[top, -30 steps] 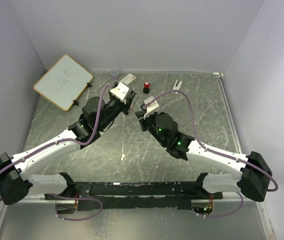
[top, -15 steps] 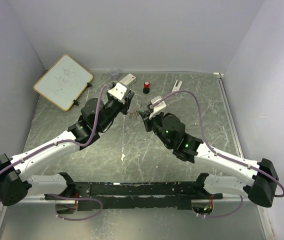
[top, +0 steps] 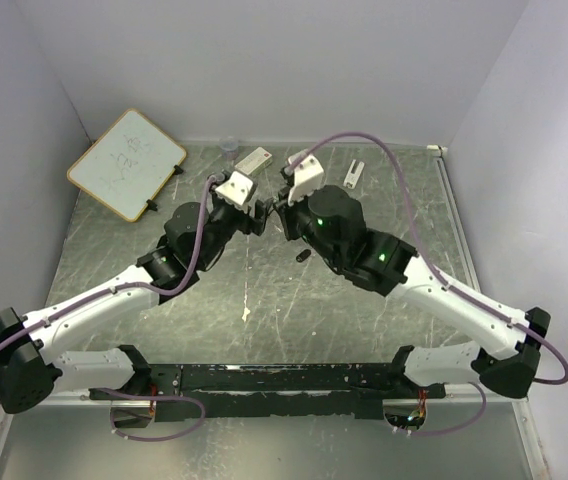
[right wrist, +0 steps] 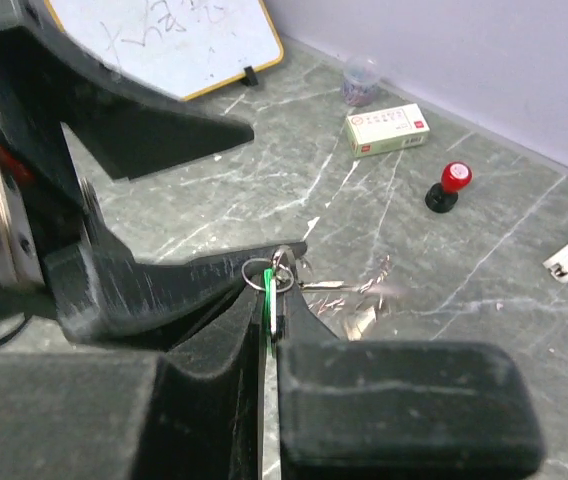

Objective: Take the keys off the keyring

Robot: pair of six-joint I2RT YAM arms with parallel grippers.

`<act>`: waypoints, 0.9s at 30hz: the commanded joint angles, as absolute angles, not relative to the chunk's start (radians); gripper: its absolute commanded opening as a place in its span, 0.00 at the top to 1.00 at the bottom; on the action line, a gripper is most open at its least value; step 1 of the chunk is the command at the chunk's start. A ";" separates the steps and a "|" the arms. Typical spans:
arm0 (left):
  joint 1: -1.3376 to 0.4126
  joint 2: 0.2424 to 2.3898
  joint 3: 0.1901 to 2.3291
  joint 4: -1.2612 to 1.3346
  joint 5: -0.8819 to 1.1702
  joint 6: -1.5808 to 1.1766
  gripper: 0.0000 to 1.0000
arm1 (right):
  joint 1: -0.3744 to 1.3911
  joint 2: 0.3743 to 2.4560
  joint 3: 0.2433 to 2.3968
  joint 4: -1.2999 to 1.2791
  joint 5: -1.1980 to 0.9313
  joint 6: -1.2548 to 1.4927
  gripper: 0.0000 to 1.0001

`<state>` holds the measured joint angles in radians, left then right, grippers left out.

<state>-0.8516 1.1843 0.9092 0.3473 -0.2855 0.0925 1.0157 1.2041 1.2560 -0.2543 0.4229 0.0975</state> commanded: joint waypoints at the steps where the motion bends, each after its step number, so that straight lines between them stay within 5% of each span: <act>1: -0.845 1.149 0.862 0.374 -0.274 0.077 0.20 | 1.027 1.312 1.468 -0.635 0.424 0.190 1.00; 16: -0.844 0.991 0.738 0.475 -0.332 0.080 0.21 | 1.063 1.483 1.807 -1.060 0.504 0.306 1.00; 27: -0.841 0.962 0.689 0.544 -0.114 0.050 0.13 | 1.063 1.540 1.914 -1.207 0.542 0.327 1.00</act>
